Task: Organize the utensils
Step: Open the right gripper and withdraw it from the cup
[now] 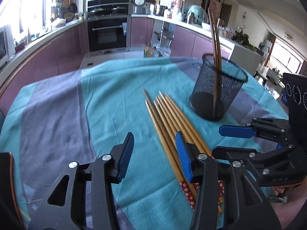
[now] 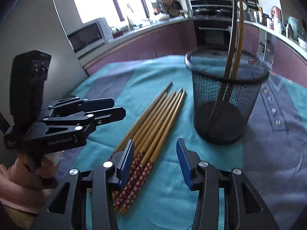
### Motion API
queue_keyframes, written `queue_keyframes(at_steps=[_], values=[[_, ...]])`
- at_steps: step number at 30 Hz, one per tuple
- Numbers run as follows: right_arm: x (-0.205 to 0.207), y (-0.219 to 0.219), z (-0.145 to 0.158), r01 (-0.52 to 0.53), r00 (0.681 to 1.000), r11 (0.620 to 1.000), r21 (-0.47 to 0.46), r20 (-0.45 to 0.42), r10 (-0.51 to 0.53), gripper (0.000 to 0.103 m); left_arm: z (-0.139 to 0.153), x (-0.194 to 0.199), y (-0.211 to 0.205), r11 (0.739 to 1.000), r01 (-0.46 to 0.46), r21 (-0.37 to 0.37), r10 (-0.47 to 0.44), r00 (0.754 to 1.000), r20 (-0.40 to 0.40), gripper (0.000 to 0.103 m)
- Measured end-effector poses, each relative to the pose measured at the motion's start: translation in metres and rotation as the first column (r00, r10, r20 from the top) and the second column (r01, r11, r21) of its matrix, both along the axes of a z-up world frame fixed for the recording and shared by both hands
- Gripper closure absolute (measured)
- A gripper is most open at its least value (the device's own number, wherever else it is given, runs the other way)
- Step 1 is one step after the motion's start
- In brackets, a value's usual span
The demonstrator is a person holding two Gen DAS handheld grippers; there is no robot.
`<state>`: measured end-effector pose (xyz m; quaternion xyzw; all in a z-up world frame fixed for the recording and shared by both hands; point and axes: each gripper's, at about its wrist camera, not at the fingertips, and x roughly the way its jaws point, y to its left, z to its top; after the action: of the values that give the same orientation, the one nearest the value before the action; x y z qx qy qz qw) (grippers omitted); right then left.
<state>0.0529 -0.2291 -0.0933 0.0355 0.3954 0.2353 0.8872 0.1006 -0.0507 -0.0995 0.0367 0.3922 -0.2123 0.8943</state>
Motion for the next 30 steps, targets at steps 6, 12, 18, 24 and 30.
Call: queue_keyframes(at_steps=[6,12,18,24,30], values=[[0.003,0.002,-0.003,0.036,0.999,0.999,-0.019,-0.003,-0.036,0.061,-0.017,0.0,-0.005,1.0,0.017,0.017,-0.016,0.998,-0.054,0.06],[0.006,0.004,-0.011,0.057,0.998,0.998,-0.033,-0.023,-0.058,0.066,-0.023,0.002,-0.009,1.0,0.018,0.023,-0.017,0.997,-0.073,0.061],[0.011,0.011,-0.013,0.062,0.998,0.997,-0.049,-0.025,-0.063,0.069,-0.024,0.002,-0.009,0.999,0.015,0.04,-0.012,0.997,-0.073,0.061],[0.014,0.015,-0.014,0.057,0.998,0.997,-0.059,-0.025,-0.059,0.069,-0.023,0.005,-0.01,0.999,0.01,0.049,-0.006,0.997,-0.08,0.061],[0.013,0.016,-0.014,0.053,0.998,0.994,-0.093,-0.02,-0.055,0.074,-0.023,0.005,-0.011,0.998,0.009,0.061,-0.004,0.997,-0.082,0.064]])
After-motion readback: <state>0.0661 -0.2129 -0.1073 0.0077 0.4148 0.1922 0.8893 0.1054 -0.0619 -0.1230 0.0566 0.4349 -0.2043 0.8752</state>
